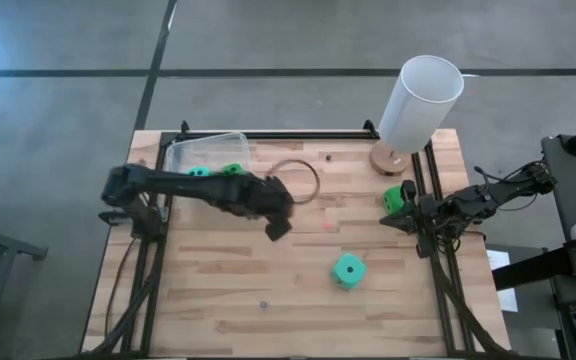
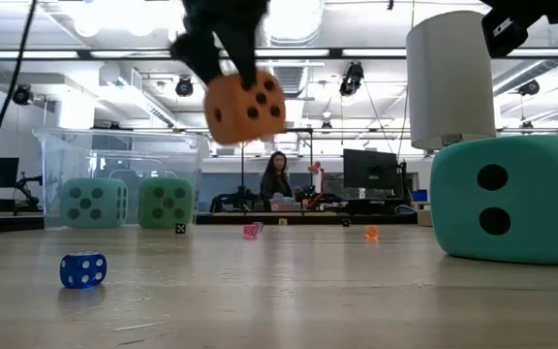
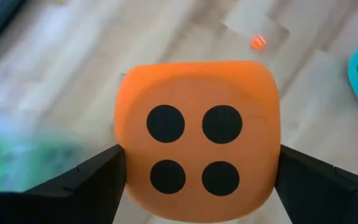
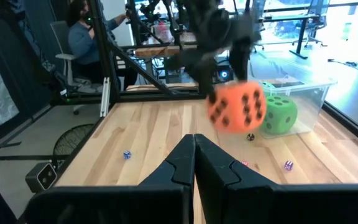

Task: Pick & Place Dice
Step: Put the orange large dice into the transparent bin

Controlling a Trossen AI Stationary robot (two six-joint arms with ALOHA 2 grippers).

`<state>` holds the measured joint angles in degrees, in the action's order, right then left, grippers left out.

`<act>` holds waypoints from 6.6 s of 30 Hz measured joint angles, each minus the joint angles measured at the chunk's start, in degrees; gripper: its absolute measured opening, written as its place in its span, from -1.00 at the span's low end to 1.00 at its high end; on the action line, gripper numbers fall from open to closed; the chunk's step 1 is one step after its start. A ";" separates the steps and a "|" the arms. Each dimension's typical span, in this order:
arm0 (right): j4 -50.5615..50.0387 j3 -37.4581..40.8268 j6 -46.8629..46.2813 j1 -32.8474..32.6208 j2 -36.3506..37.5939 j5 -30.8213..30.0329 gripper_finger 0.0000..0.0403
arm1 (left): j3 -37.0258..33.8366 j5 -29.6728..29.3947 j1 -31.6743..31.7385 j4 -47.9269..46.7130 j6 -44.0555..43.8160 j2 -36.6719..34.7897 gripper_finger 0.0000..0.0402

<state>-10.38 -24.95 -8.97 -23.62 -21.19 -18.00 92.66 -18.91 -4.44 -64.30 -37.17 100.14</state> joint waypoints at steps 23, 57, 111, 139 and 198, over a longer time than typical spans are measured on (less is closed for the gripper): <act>-0.08 0.00 0.00 0.00 -0.28 0.00 -0.96 | -10.13 -14.92 16.45 -25.73 -34.67 -25.44 0.79; -0.08 0.00 0.00 0.00 -0.28 -0.02 -0.96 | -20.98 -12.56 23.82 -21.66 -37.85 -26.32 0.95; -0.08 0.00 0.00 0.00 -0.26 0.00 -0.96 | -27.65 -22.26 26.50 -16.93 -44.40 -26.28 0.98; -0.08 0.00 0.00 0.00 -0.28 -0.02 -0.96 | -31.50 -9.96 27.47 -15.18 -42.15 -26.87 0.99; -0.07 0.00 0.00 0.00 -0.28 -0.01 -0.96 | -35.58 -10.06 28.14 -10.40 -39.56 -32.92 0.99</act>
<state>-10.45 -24.95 -8.97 -23.62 -21.47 -18.02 57.08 -28.97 23.70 -74.70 -76.73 67.22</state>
